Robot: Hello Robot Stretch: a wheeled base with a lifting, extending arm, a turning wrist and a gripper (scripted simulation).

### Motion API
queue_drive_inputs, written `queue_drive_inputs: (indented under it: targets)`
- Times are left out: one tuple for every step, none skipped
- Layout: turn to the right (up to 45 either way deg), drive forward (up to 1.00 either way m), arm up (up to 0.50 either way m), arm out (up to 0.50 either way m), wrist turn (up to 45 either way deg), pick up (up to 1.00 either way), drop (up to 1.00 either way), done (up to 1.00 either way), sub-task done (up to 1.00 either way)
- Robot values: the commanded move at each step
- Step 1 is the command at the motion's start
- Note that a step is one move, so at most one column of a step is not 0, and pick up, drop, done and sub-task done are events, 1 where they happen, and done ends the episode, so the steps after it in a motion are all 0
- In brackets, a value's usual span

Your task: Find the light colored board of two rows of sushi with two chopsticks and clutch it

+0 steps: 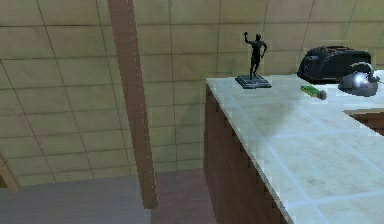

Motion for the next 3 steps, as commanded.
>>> queue_drive_inputs:
  targets:
    - [0.0, 0.0, 0.0, 0.0, 0.0, 1.0, 0.0, 0.0, 0.0]
    - [0.0, 0.0, 0.1, 0.0, 0.0, 0.0, 0.0, 0.0, 0.0]
    - [0.0, 0.0, 0.0, 0.0, 0.0, 0.0, 0.0, 1.0, 0.0]
